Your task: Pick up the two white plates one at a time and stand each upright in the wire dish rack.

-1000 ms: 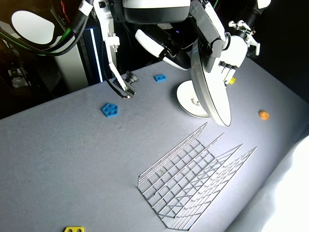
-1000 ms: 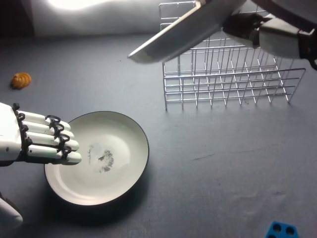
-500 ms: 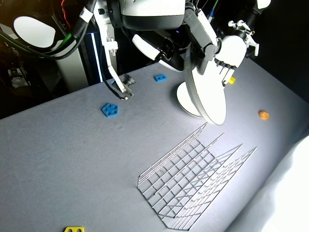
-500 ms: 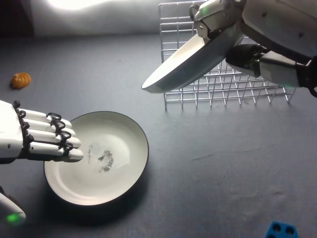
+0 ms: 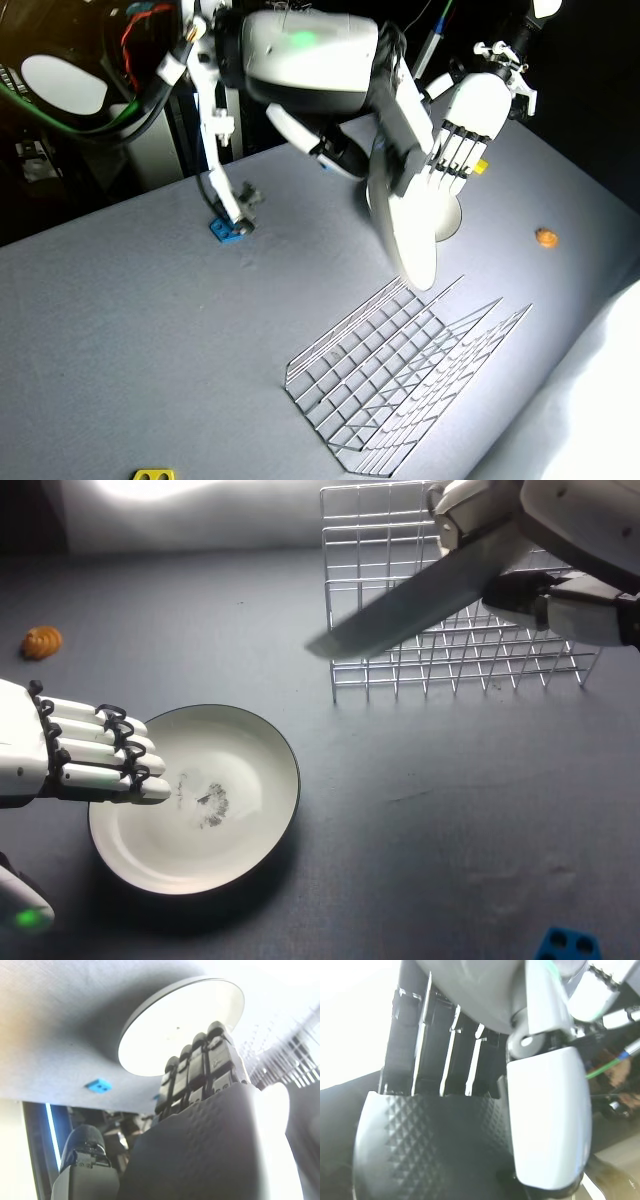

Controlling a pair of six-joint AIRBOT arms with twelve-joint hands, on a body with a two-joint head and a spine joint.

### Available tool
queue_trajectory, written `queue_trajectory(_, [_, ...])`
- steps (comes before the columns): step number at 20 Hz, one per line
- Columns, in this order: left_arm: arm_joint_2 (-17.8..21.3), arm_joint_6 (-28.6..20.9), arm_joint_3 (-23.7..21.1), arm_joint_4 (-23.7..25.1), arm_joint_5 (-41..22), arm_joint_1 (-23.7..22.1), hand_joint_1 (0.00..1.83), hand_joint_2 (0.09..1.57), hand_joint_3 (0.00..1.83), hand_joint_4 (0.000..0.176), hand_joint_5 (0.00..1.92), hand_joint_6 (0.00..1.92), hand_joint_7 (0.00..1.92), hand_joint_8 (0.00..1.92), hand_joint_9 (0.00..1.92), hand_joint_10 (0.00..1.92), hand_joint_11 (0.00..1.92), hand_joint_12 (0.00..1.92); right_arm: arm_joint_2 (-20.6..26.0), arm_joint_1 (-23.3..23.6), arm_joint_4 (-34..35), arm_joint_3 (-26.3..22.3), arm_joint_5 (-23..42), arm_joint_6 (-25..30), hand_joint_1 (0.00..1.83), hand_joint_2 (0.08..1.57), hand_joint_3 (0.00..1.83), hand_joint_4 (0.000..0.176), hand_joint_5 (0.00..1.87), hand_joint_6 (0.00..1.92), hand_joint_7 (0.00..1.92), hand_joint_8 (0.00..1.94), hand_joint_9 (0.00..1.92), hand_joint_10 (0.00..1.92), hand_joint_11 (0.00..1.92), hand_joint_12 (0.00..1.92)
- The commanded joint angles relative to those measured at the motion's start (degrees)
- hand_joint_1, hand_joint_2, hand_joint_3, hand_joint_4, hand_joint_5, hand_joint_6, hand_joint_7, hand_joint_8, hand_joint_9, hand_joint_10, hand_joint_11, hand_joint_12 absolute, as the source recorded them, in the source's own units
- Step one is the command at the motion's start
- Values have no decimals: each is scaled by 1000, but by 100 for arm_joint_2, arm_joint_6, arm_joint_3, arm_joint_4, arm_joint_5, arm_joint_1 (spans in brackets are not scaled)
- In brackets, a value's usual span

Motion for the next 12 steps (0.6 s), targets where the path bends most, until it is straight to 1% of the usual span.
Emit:
queue_trajectory(1, [27,-17,-7,-294,-177,-61,0,1050,0,0,3,1,1,0,0,0,0,0,23,96,-149,-23,952,0,1242,1089,3,0,972,990,1108,790,1112,269,904,792])
queue_trajectory(2, [26,-18,-6,-294,-177,-63,0,1053,0,0,0,0,0,0,0,0,0,0,23,97,-148,-23,953,16,1357,1070,5,0,980,957,1131,719,1029,842,917,799])
queue_trajectory(3, [30,-18,-8,-294,-177,-64,0,1053,0,0,0,0,0,0,0,0,0,0,22,97,-148,-23,953,35,1380,1074,0,0,964,971,1131,722,997,982,917,811])
queue_trajectory(5, [31,-20,-8,-294,-177,-65,0,1049,0,0,0,0,0,0,0,0,0,0,22,98,-148,-23,954,35,1385,1074,0,0,964,987,1124,718,997,1007,917,812])
queue_trajectory(6, [31,-24,-8,-294,-177,-68,0,1050,0,0,0,0,0,0,0,0,0,0,22,98,-148,-23,954,35,1268,1084,0,0,976,996,1121,748,1040,522,912,795])
queue_trajectory(7, [31,-25,-7,-294,-177,-77,0,1051,0,0,0,0,0,0,0,0,0,0,22,99,-148,-23,954,38,1363,1068,4,0,975,977,1126,709,1033,869,933,780])
queue_trajectory(8, [31,-26,-6,-293,-177,-81,0,1051,0,0,0,0,0,0,0,0,0,0,22,100,-148,-23,954,46,1363,1068,4,0,975,977,1126,709,1033,869,933,780])
queue_trajectory(9, [30,-26,-5,-293,-177,-81,0,1054,0,0,0,0,0,0,0,0,0,0,22,101,-148,-23,955,47,1386,1067,1,0,964,986,1122,705,1039,952,953,773])
queue_trajectory(10, [30,-28,-3,-293,-177,-85,0,1054,0,0,17,7,11,4,0,0,0,0,22,99,-148,-23,957,50,1387,1067,1,0,967,983,1118,709,1043,948,954,772])
queue_trajectory(12, [20,-48,12,-293,-177,-94,0,1053,0,0,8,3,0,0,0,0,0,0,22,44,-137,-21,1008,50,1382,1084,1,0,939,1009,1067,818,1001,1015,928,804])
